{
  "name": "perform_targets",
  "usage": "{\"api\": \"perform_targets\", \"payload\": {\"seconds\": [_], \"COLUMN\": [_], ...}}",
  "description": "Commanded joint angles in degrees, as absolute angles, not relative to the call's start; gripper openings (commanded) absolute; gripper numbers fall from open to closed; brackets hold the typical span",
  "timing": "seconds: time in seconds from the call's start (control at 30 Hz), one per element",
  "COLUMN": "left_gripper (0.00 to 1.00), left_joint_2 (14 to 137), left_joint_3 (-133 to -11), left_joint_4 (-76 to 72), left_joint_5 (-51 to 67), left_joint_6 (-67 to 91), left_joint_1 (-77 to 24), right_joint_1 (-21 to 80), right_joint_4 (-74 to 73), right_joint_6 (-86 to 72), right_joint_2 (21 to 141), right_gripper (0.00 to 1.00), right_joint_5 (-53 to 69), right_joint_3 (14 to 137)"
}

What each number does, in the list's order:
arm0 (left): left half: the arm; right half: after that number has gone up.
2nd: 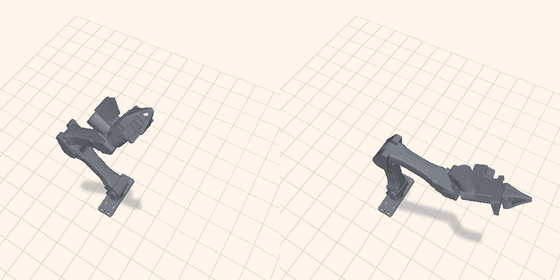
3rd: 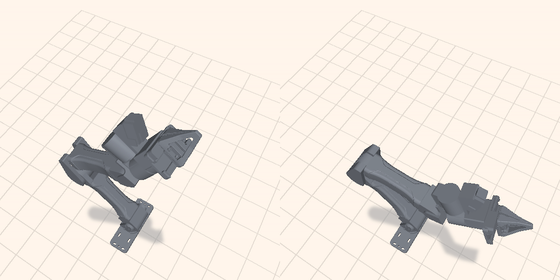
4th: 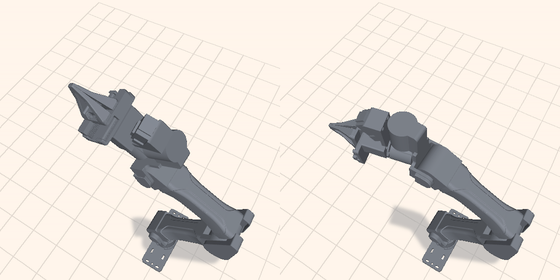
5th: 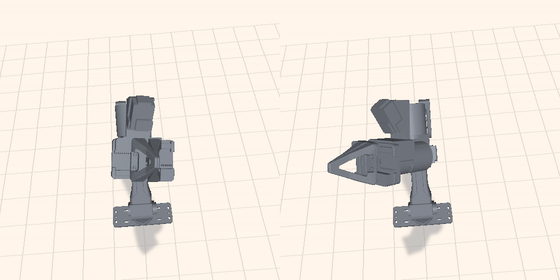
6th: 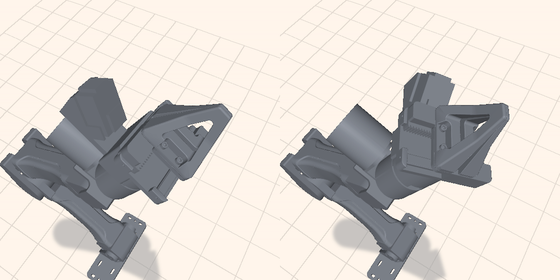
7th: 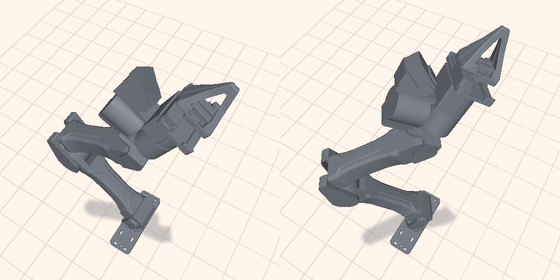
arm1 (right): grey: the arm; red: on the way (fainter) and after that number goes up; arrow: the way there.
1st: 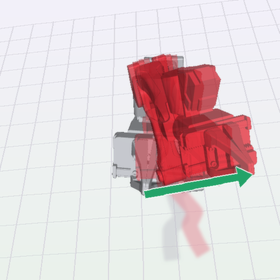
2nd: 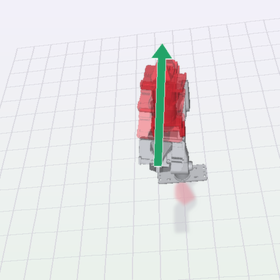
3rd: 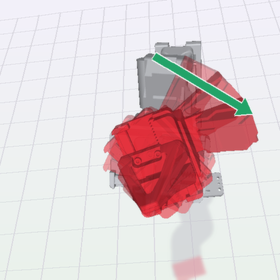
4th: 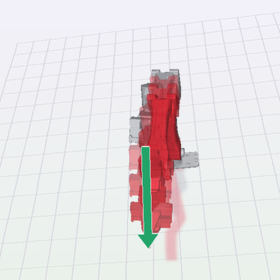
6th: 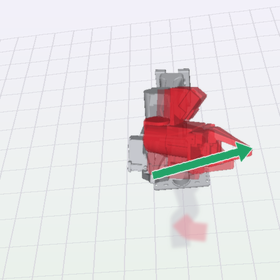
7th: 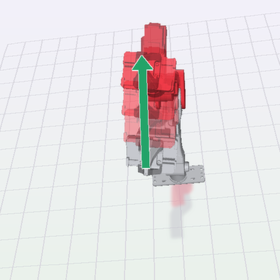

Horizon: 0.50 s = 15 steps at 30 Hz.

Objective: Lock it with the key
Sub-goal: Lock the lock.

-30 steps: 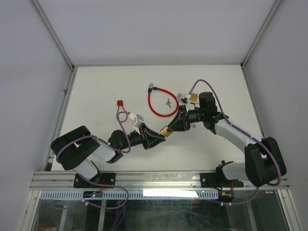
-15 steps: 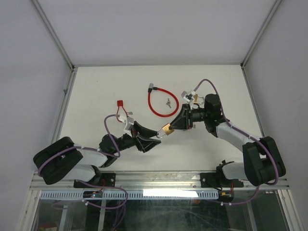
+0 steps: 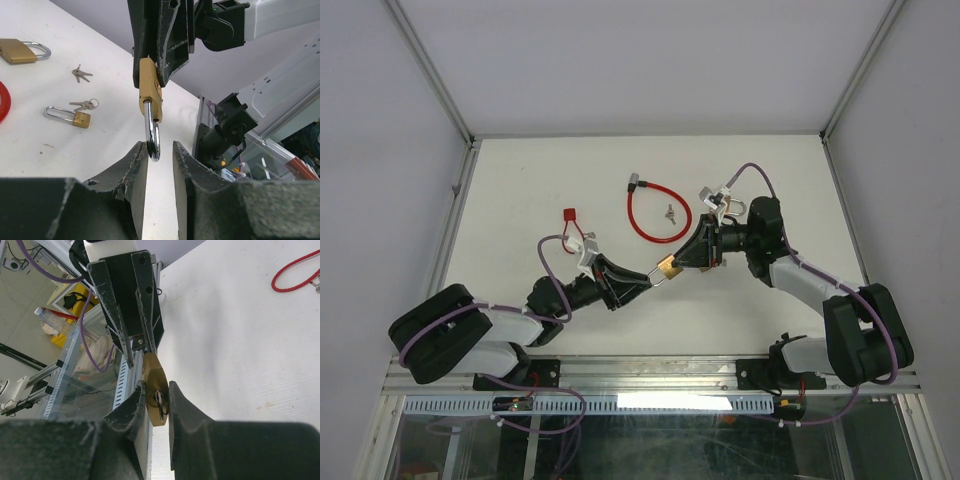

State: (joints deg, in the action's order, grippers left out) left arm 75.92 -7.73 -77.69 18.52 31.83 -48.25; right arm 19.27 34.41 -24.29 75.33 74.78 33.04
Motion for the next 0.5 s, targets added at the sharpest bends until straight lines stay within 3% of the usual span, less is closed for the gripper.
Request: {"api": "perform_targets", "payload": {"seconds": [0.0,0.23,0.47], "left_gripper": [0.23,0.17,0.23], "left_joint_2": [76.68,75.78,76.57], "left_joint_3": [-9.91,-10.12,-11.17], "left_joint_4": [-82.03,-80.55,-78.61], "left_joint_5": [21.51,21.48,23.27], "left_joint_6": [33.57,33.11,33.19], "left_joint_1": [-47.92,-47.81,-47.68], "right_joint_1": [18.85,19.06,19.16], "right_joint_4": [39.36,39.57,39.66], "right_joint_6": [-25.58,-25.59,-25.58], "right_joint_2": [73.58,73.58,73.06], "right_gripper": [0.0,0.0,0.0], "right_joint_5": [74.54,74.44,74.34], "right_joint_3": [33.73,33.5,33.47]}}
